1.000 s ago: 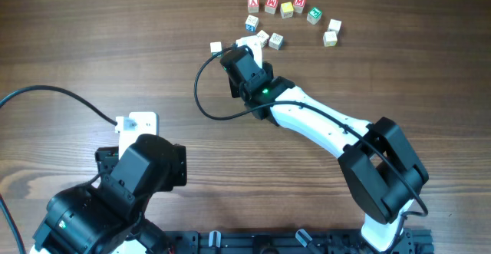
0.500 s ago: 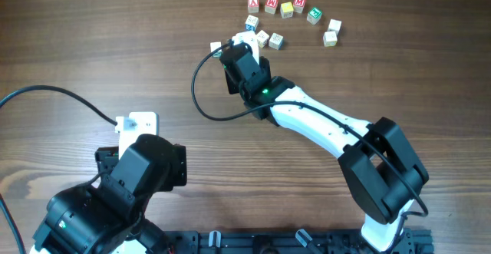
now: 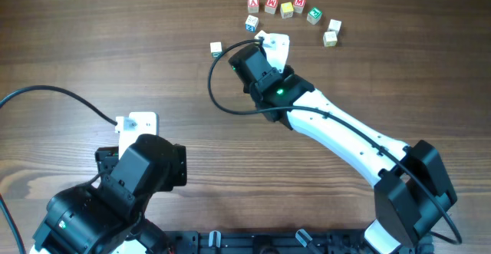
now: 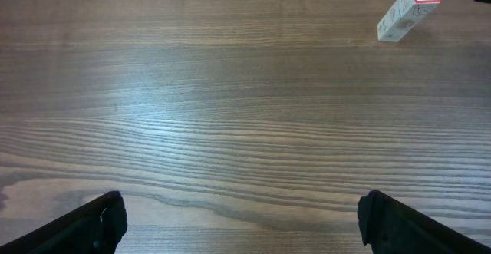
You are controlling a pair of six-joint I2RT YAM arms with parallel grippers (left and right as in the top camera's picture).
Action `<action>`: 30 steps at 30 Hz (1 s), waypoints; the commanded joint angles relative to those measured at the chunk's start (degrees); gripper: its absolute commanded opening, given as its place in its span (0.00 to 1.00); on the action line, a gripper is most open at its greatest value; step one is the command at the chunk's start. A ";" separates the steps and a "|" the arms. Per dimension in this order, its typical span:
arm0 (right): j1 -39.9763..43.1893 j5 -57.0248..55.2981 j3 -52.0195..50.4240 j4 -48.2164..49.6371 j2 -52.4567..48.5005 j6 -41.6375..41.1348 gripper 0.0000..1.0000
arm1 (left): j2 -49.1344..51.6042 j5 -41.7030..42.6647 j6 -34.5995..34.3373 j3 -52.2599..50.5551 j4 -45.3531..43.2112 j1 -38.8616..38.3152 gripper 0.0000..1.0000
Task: Form a tower
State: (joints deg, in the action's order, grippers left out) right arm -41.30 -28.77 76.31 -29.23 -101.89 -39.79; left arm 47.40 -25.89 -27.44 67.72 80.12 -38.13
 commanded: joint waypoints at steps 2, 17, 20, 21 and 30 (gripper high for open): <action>3.08 1.79 -2.60 1.20 -0.66 -6.86 0.04 | -0.13 -0.13 0.46 0.09 -0.11 0.11 1.00; 3.93 6.25 -4.46 4.79 -4.52 -6.84 0.04 | -0.13 -0.13 0.46 0.09 -0.09 0.11 1.00; 3.93 7.69 -4.46 4.79 -4.52 -6.80 0.04 | -0.13 -0.13 0.46 0.09 -0.09 0.11 1.00; 3.93 8.13 -4.46 4.79 -4.52 -6.80 0.04 | -0.13 -0.13 0.46 0.09 -0.09 0.11 1.00; 3.91 9.64 -4.46 4.98 -4.52 -6.69 0.04 | -0.13 -0.13 0.46 0.09 -0.11 0.11 1.00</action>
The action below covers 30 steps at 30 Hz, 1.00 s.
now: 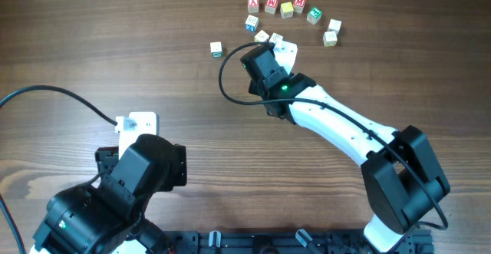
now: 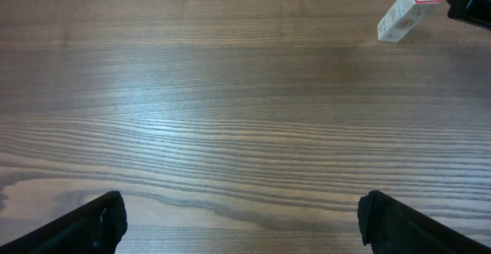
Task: Form a tower
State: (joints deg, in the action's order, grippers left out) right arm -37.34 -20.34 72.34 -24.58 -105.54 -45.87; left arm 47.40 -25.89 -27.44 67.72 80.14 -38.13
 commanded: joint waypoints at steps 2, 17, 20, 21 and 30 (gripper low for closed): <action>-0.04 1.42 -0.48 0.37 -0.87 -0.61 0.04 | -0.15 -0.13 0.46 0.09 -0.11 0.11 1.00; -0.09 2.51 -0.48 0.57 -0.87 -0.17 0.04 | -0.13 -0.13 0.46 0.09 -0.13 0.11 1.00; -0.09 2.73 -0.48 0.57 -0.87 -0.15 0.04 | -0.13 -0.13 0.46 0.09 -0.13 0.11 1.00; -0.09 2.89 -0.48 0.57 -0.87 -0.13 0.04 | -0.13 -0.13 0.46 0.09 -0.13 0.11 1.00; -0.09 2.89 -0.48 0.57 -0.87 -0.17 0.04 | -0.15 -0.13 0.46 0.09 -0.11 0.11 1.00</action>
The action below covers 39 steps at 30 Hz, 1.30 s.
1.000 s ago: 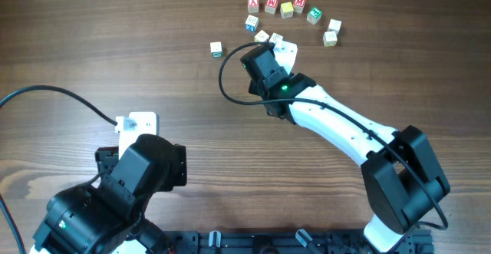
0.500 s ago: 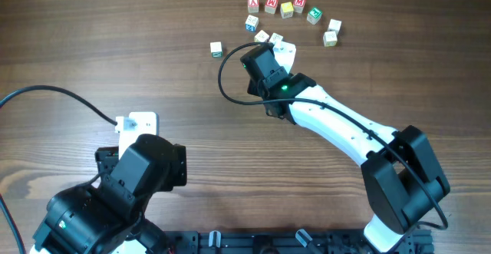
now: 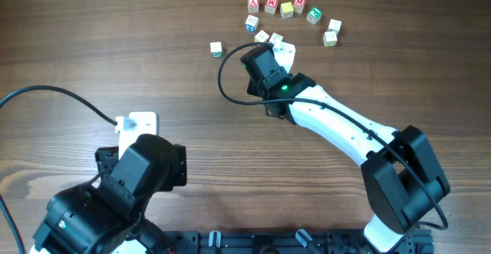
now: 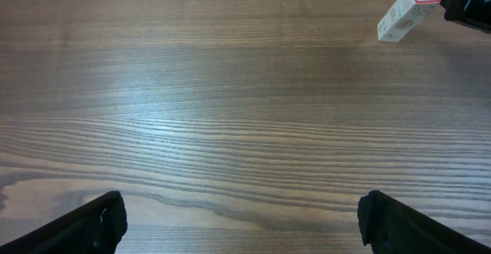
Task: Form a tower
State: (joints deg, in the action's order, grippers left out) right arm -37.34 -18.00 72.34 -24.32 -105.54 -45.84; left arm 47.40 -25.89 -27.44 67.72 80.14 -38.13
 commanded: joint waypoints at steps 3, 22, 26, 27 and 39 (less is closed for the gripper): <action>-0.09 0.57 -0.48 0.31 -0.87 -0.17 0.04 | -0.13 -0.13 0.46 0.09 -0.13 0.11 1.00; -0.09 1.11 -0.48 0.39 -0.87 -0.17 0.04 | -0.13 -0.13 0.46 0.09 -0.13 0.11 1.00; -0.09 1.22 -0.48 0.55 -0.87 0.04 0.04 | -0.13 -0.13 0.46 0.09 -0.13 0.11 1.00; -0.09 1.22 -0.48 0.55 -0.87 0.04 0.04 | -0.13 -0.13 0.46 0.09 -0.13 0.11 1.00; -0.09 1.42 -0.48 0.72 -0.87 0.46 0.04 | -0.15 -0.13 0.46 0.09 -0.13 0.11 1.00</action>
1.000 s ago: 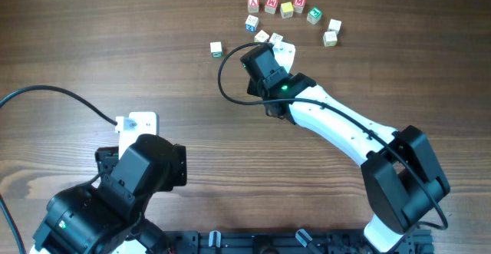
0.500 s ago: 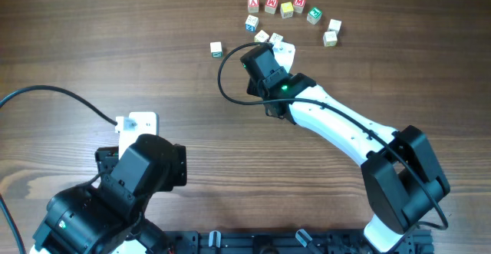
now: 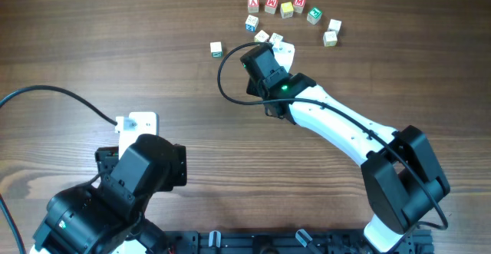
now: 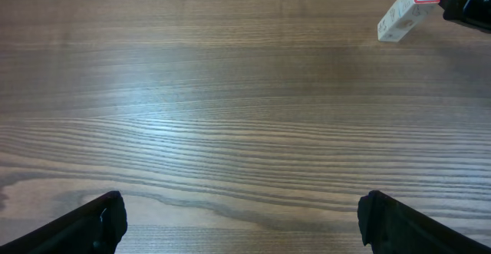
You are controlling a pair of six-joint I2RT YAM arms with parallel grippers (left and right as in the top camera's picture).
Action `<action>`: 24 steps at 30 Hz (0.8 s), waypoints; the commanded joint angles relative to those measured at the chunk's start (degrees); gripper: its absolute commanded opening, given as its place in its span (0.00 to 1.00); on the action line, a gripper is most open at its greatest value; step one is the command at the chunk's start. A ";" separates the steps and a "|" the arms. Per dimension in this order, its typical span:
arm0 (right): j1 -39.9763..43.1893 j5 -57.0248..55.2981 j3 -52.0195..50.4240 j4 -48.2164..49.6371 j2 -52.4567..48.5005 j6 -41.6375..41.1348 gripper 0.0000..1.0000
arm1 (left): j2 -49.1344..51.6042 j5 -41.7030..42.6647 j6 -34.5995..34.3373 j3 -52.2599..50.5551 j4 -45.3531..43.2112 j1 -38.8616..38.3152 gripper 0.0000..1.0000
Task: Form a tower
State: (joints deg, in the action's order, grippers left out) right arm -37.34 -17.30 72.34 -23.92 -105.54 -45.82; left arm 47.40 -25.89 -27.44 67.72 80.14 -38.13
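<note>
Several small lettered wooden blocks lie at the far side of the table in the overhead view: a row with a red block and a yellow block, then two pale blocks just below. My right gripper sits right beside those two; its fingers are hidden under the wrist. One block lies alone to the left. The left wrist view shows a pale block with a red letter face far ahead. My left gripper is open over bare wood at the near left.
Two more blocks lie at the right end of the group. The right arm stretches diagonally across the table's middle. A black cable runs in from the left edge to the left arm.
At first my right gripper sat a little further left, covering the pale blocks below the row. A second later it stood slightly right, with two pale blocks showing beside it. It has kept still since. The left arm has stayed open and unmoved throughout.
</note>
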 commanded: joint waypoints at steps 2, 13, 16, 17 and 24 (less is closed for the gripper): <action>-0.09 0.70 -0.48 0.33 -0.87 0.39 0.04 | -0.13 -0.13 0.46 0.09 -0.11 0.11 1.00; -0.07 -0.31 -0.48 0.04 -0.87 0.39 0.04 | -0.15 -0.13 0.46 0.09 -0.11 0.11 1.00; -0.07 -1.09 -0.46 -0.63 -0.85 -0.33 0.04 | -0.13 -0.13 0.46 0.09 -0.13 0.11 1.00; -0.07 -1.60 -0.46 -1.11 -0.85 -1.18 0.04 | -0.15 -0.13 0.46 0.09 -0.13 0.11 1.00; -0.07 -3.23 -0.46 -2.73 0.33 -2.54 0.04 | -0.13 -0.13 0.46 0.09 -0.13 0.11 1.00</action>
State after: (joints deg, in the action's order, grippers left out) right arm -37.34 -18.50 72.34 -26.13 -105.54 -47.33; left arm 47.40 -25.89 -27.44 67.72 80.14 -38.13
